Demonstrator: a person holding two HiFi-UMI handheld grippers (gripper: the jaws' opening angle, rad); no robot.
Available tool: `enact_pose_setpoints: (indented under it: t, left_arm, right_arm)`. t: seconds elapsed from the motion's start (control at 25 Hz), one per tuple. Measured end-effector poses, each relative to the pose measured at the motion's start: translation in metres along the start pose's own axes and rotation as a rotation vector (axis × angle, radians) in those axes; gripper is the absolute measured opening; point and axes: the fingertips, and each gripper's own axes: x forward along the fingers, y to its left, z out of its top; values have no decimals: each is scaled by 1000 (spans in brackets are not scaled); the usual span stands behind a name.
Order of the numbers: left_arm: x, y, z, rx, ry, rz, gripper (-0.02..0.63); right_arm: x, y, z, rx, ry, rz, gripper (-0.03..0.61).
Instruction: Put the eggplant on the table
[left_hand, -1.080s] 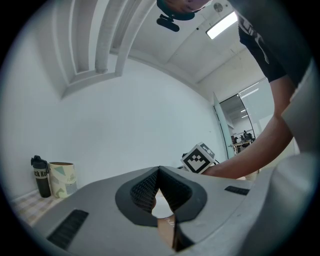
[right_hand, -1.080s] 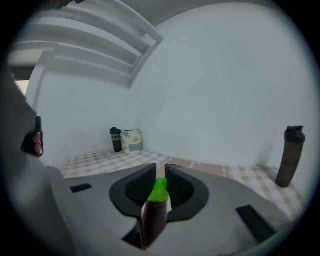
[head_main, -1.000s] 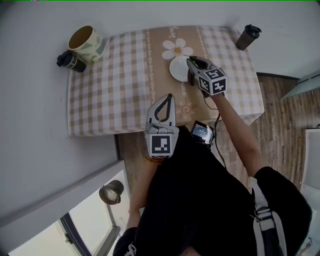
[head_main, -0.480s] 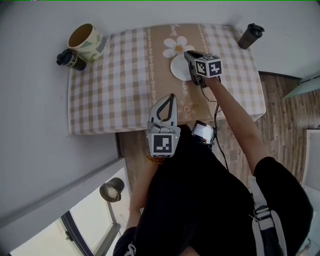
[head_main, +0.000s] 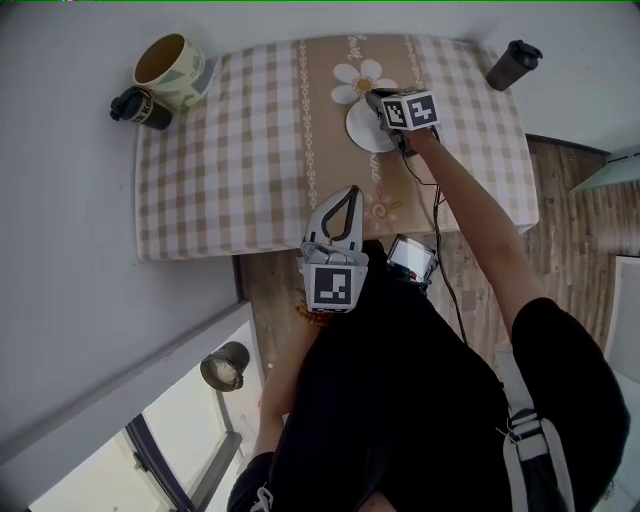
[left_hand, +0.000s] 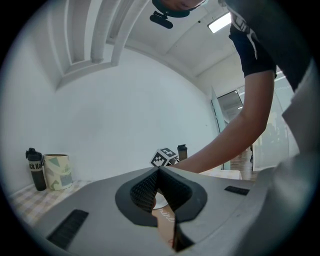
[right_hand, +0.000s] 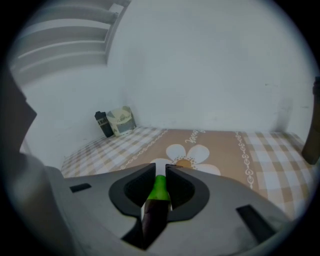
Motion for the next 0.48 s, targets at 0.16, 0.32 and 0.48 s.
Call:
enact_pose_setpoints:
  t: [0.16,0.32,0.48]
  left_arm:
    - [9,3,0,-10,4,2,3]
    - [9,1,3,-8,-21,6,3]
    - [9,-2,-1,-13,-4,2,3]
  right_arm:
    - [11,0,-5,-114,71,-14,71]
    - [14,6,-16,-203,108,-10,137]
    - [13,10,-16,-239,96,9,158]
